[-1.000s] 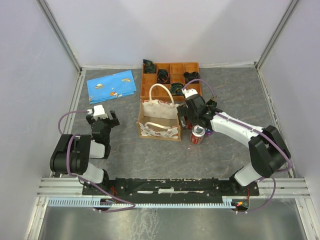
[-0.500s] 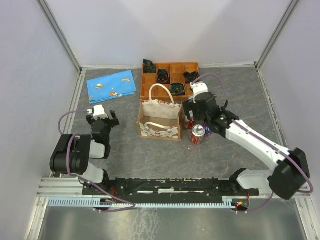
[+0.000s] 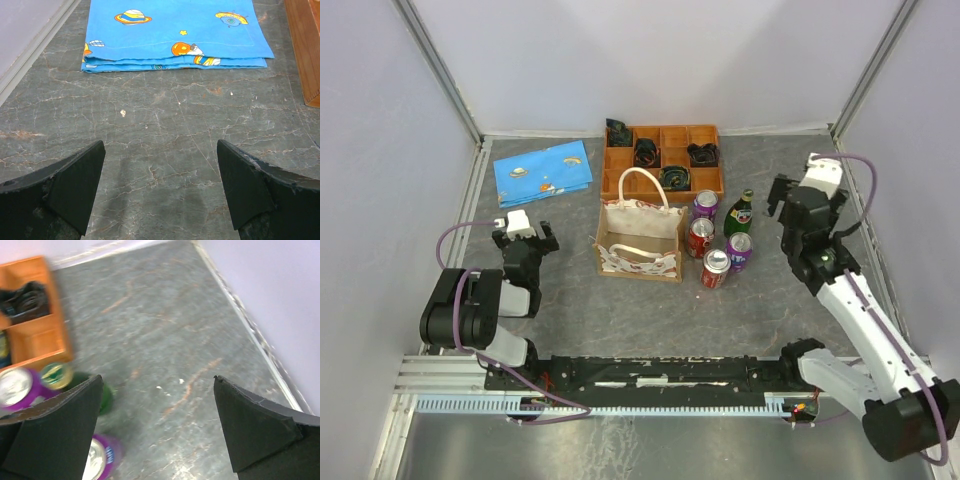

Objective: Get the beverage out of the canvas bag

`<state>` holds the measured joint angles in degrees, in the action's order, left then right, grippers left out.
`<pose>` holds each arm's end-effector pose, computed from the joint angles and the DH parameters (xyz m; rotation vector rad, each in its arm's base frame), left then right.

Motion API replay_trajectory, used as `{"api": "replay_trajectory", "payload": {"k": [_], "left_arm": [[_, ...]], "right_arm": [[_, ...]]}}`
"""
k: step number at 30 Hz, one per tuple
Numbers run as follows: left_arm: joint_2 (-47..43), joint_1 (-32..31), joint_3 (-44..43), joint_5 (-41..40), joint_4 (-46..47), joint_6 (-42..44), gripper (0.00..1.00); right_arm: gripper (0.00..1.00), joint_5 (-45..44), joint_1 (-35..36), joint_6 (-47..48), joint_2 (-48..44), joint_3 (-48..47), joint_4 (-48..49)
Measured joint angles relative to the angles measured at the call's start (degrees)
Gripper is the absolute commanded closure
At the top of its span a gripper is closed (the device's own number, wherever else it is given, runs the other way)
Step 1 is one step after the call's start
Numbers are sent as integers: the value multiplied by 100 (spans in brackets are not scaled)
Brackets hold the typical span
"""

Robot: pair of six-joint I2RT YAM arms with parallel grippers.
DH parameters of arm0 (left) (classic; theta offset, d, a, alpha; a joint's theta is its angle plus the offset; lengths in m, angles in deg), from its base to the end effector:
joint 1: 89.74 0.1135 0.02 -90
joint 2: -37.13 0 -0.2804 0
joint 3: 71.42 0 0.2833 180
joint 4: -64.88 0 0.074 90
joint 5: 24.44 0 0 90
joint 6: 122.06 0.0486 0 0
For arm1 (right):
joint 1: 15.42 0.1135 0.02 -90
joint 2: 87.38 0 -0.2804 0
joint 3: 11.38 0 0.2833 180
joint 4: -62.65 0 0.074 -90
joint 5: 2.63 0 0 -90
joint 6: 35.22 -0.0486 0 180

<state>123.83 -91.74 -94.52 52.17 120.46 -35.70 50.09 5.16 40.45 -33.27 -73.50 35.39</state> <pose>0.2502 0.0025 0.1228 -0.1977 1.6971 0.1266 0.2374 0.0577 0.3430 0.3305 1.8107 -0.1948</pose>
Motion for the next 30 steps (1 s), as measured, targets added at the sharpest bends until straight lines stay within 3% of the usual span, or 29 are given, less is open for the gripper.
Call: {"api": "replay_trajectory", "payload": {"k": [8, 13, 21, 30], "left_arm": [[0, 0, 0, 0, 0, 0, 1], [0, 0, 0, 0, 0, 0, 1], [0, 0, 0, 0, 0, 0, 1], [0, 0, 0, 0, 0, 0, 1]], "right_arm": [[1, 566, -2166, -448, 184, 289, 337], [1, 1040, -2983, -605, 352, 1010, 1121], [1, 1473, -3073, -737, 527, 2028, 1941], [1, 1510, -3073, -754, 632, 2017, 2109]]}}
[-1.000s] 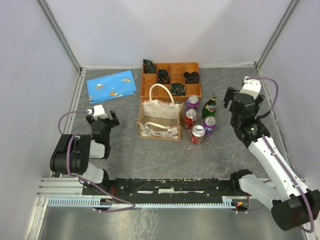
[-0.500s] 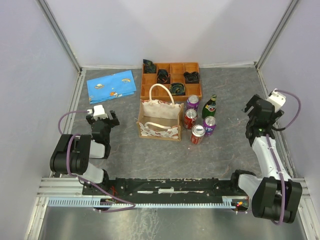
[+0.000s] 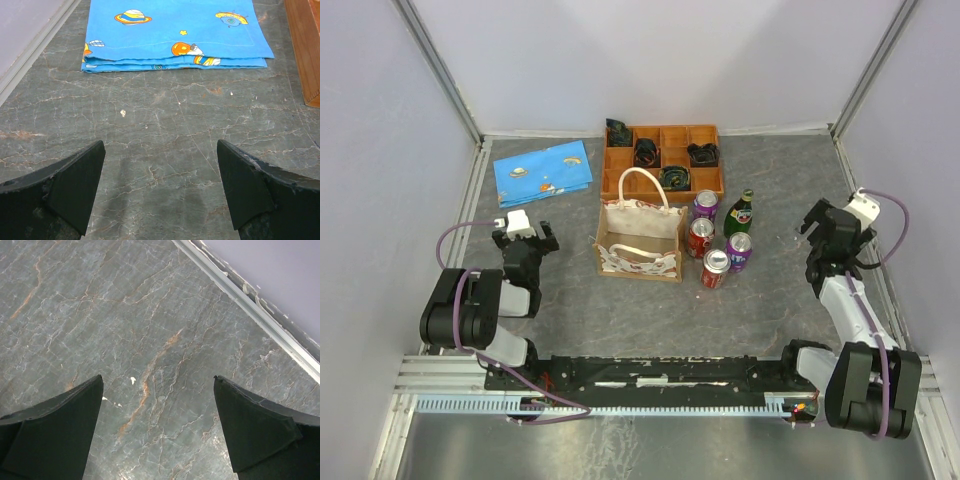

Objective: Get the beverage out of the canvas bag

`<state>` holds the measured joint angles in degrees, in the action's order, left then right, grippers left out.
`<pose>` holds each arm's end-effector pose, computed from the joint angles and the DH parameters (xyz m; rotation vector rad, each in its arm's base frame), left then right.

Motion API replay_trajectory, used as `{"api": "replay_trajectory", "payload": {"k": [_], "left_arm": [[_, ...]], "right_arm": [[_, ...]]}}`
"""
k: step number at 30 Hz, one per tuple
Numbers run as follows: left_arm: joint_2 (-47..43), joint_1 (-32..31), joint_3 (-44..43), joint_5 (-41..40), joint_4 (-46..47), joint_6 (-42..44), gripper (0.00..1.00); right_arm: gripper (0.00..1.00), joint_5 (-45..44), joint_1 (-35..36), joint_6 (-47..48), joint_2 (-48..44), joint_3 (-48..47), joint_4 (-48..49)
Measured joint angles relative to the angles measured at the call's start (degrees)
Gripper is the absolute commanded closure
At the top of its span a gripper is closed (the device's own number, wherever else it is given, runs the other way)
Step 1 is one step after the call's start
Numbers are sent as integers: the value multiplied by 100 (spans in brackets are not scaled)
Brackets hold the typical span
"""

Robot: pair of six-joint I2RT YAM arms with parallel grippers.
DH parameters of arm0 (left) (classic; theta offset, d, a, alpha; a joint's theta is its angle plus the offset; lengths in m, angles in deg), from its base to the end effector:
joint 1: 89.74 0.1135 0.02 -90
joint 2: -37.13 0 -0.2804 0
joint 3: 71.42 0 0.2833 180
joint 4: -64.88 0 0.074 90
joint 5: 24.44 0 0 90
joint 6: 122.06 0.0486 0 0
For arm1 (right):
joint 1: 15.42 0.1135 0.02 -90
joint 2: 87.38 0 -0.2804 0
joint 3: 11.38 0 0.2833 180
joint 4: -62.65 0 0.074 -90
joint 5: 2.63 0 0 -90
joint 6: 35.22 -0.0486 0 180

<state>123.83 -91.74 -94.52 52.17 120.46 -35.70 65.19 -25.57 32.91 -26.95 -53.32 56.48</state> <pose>0.2502 0.0025 0.1228 -0.1977 1.6971 0.1266 0.2512 -0.0636 0.2179 0.7777 1.8167 -0.2539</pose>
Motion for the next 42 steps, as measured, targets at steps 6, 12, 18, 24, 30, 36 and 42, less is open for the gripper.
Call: {"api": "replay_trajectory", "payload": {"k": [6, 12, 18, 24, 30, 36, 42], "left_arm": [[0, 0, 0, 0, 0, 0, 1], [0, 0, 0, 0, 0, 0, 1], [0, 0, 0, 0, 0, 0, 1], [0, 0, 0, 0, 0, 0, 1], [0, 0, 0, 0, 0, 0, 1], [0, 0, 0, 0, 0, 0, 1], [0, 0, 0, 0, 0, 0, 1]], "right_arm": [[1, 7, 0, 2, 127, -42, -15], [1, 7, 0, 2, 133, -70, -57], [1, 7, 0, 4, 157, -125, -72], [1, 2, 0, 24, 214, -125, -74], [1, -13, 0, 28, 240, -136, -87], [1, -13, 0, 48, 317, -201, -98], [1, -22, 0, 68, 319, -208, -98]]}}
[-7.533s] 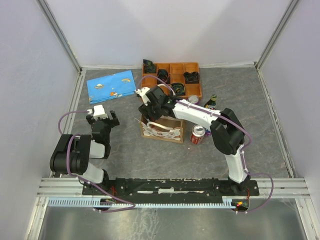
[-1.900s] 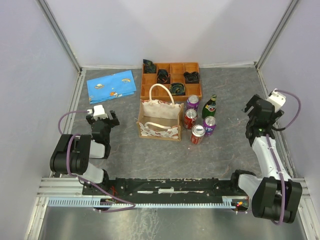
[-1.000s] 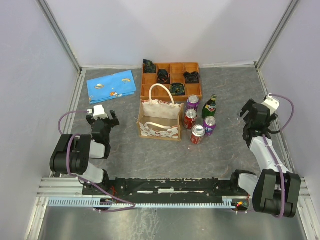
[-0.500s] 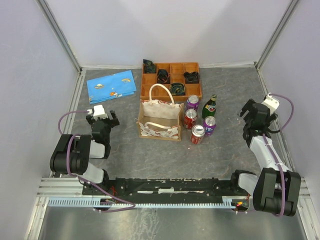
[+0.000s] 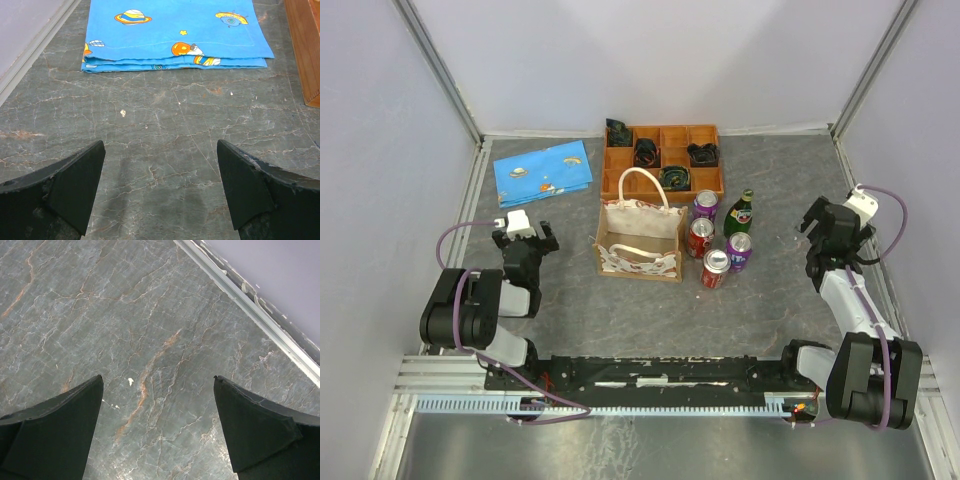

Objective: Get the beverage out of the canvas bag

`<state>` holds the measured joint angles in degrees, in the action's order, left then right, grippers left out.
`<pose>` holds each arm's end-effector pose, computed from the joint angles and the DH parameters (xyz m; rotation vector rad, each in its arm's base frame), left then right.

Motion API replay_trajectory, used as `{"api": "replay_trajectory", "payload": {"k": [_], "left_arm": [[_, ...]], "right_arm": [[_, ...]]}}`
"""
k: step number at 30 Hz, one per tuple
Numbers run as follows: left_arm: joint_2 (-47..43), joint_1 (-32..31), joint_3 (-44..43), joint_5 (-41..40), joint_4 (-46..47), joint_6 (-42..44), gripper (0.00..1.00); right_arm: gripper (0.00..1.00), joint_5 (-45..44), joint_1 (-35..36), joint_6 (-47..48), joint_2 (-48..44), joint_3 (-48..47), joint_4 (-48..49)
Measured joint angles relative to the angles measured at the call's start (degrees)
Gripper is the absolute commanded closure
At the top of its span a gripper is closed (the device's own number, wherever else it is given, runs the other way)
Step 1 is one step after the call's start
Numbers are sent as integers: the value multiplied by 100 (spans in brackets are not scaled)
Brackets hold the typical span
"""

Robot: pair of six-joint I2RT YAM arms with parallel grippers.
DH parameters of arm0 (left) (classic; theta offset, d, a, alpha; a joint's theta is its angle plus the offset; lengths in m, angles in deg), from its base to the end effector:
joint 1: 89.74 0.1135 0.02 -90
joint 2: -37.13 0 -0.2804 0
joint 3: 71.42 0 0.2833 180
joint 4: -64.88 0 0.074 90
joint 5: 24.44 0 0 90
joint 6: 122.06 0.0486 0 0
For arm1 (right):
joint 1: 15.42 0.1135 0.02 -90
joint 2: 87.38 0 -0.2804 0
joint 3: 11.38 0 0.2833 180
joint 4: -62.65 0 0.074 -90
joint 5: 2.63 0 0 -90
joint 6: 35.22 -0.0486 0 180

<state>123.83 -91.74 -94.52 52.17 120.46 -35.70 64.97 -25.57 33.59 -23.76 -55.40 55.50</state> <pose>0.2502 0.0025 0.1228 -0.1977 1.6971 0.1266 0.2610 -0.0655 0.2161 0.7734 1.8559 -0.2751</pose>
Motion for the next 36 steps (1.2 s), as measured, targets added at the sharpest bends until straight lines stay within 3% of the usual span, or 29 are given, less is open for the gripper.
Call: {"api": "replay_trajectory", "payload": {"k": [36], "left_arm": [[0, 0, 0, 0, 0, 0, 1]], "right_arm": [[1, -9, 0, 0, 98, -79, -98]]}}
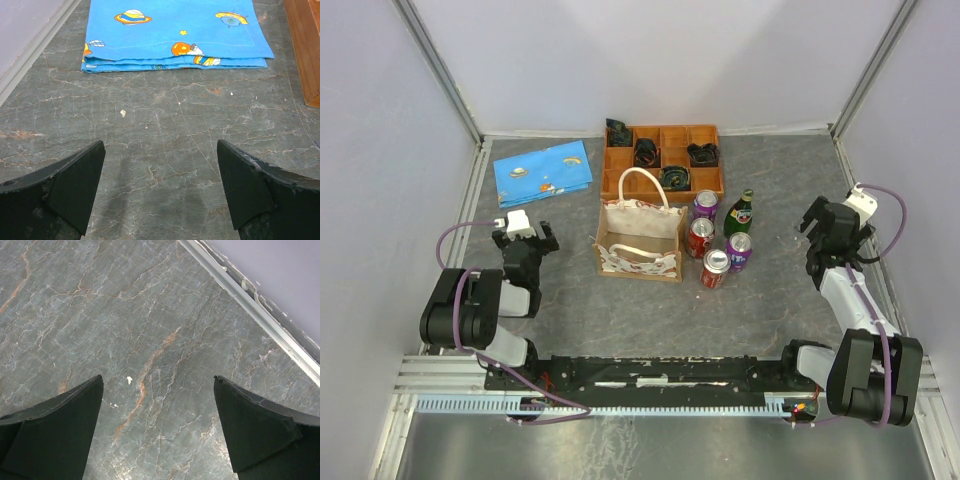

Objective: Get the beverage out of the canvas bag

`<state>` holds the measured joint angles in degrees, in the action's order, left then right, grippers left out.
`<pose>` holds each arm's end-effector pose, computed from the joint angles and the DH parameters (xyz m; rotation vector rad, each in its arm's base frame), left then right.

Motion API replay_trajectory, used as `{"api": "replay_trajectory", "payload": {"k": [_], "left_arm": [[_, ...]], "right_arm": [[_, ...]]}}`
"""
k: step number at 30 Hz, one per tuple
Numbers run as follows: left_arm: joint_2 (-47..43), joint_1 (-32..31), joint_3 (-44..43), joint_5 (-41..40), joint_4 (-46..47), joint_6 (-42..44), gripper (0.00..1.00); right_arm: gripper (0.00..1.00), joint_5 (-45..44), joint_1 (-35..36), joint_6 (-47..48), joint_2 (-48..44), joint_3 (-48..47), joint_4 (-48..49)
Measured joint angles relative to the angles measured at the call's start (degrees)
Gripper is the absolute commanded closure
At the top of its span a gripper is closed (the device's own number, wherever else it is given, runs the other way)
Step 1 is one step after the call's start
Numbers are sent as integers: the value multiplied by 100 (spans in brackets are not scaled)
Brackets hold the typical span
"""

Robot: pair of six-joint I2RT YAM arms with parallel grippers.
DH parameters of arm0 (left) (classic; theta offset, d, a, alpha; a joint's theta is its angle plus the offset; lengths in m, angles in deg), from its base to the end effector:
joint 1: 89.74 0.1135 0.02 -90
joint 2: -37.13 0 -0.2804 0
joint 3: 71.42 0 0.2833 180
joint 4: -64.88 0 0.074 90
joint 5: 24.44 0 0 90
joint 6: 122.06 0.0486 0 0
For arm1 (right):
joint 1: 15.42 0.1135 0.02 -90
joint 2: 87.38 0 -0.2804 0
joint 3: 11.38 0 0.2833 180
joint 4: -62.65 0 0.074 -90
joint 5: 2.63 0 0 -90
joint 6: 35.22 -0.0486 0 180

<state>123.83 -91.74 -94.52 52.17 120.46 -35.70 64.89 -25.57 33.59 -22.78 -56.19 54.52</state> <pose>0.2502 0.0025 0.1228 -0.1977 1.6971 0.1266 0.2638 -0.0661 0.2152 0.7764 1.8753 -0.2820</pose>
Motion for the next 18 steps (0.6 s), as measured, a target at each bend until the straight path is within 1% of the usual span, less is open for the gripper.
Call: {"api": "replay_trajectory", "payload": {"k": [18], "left_arm": [[0, 0, 0, 0, 0, 0, 1]], "right_arm": [[1, 0, 0, 0, 37, 0, -13]]}}
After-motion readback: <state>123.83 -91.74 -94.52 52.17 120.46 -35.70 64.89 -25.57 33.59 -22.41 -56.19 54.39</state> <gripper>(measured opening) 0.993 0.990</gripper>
